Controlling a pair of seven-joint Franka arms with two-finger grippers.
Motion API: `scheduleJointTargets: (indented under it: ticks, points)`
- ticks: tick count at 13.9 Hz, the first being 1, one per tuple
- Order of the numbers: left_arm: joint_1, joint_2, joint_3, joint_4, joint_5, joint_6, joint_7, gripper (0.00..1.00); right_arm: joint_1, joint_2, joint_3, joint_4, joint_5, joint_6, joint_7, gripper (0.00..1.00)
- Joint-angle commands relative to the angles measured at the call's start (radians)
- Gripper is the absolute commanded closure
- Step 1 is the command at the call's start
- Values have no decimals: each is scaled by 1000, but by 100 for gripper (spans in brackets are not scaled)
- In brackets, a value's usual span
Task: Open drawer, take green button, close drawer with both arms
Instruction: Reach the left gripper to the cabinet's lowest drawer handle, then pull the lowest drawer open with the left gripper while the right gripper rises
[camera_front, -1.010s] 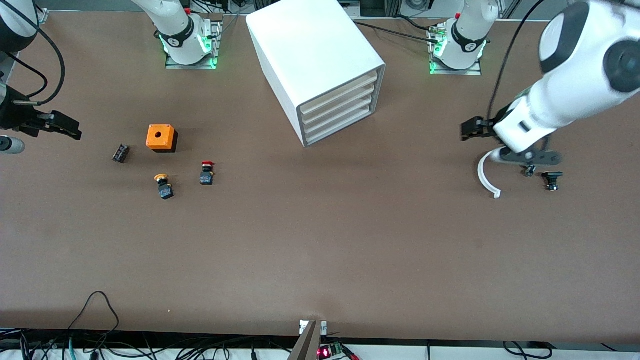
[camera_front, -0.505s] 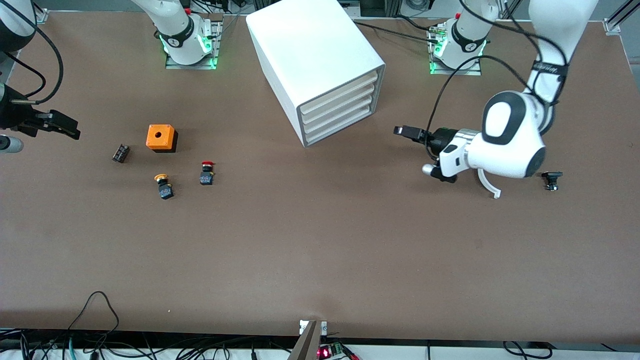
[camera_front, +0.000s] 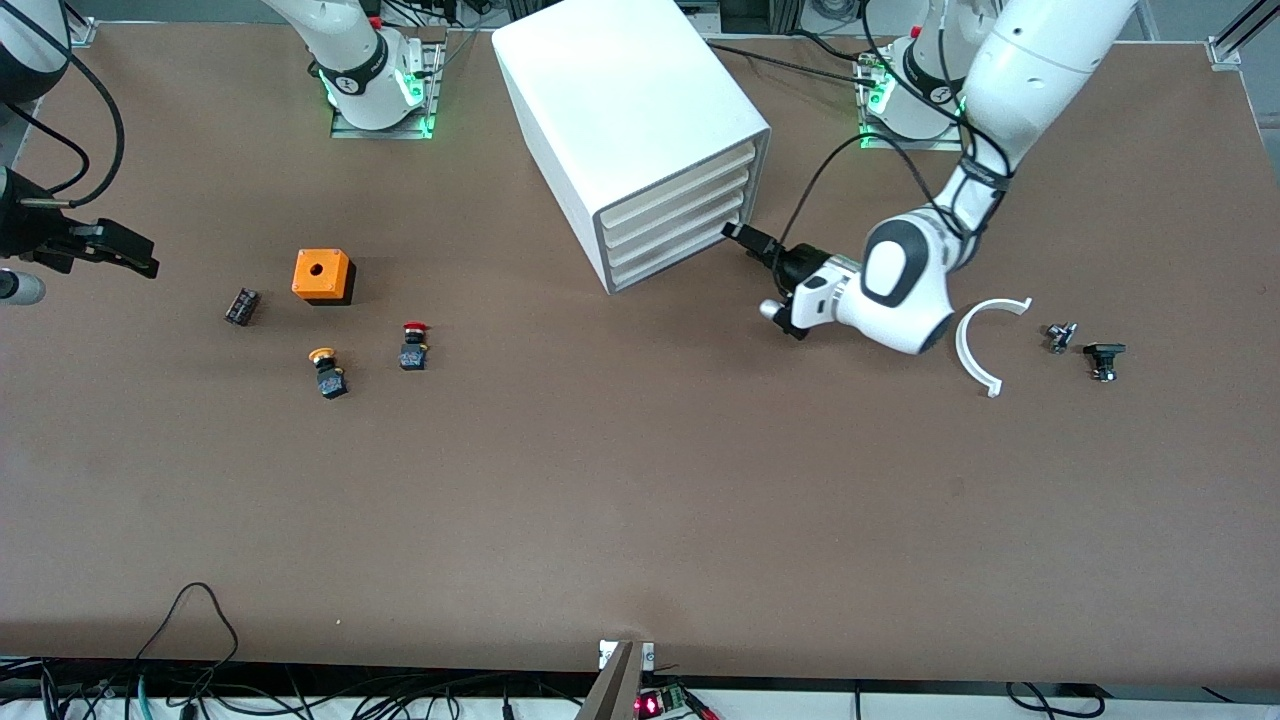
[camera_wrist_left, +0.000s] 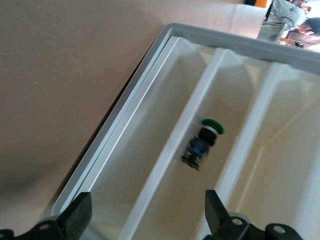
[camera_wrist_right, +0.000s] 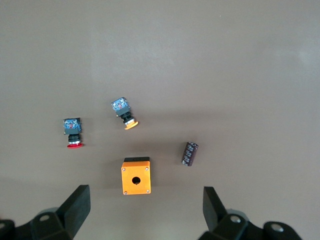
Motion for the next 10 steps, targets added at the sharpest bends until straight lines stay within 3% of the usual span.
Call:
scheduleJointTargets:
  ticks: [1, 3, 5, 6, 7, 10]
  points:
    - [-10, -9, -43, -54, -67, 71, 29, 6, -1, -31, -2, -25, 8, -2, -3, 0]
    - [-18, -9, -48, -66, -75, 71, 30, 14, -1, -26, -2, -16, 6, -16, -3, 0]
    - [-24, 8, -61, -71, -77, 74, 30, 60, -3, -20, -2, -5, 5, -19, -17, 0]
    - [-31, 14, -63, -75, -75, 77, 29, 90, -1, -17, -2, -5, 6, -19, -17, 0]
    - [-39, 19, -63, -77, -77, 79, 29, 100, -1, -12, 0, -2, 5, -18, -19, 0]
    - [-39, 23, -63, -77, -78, 79, 22, 100, -1, -9, 1, -4, 6, -19, -20, 0]
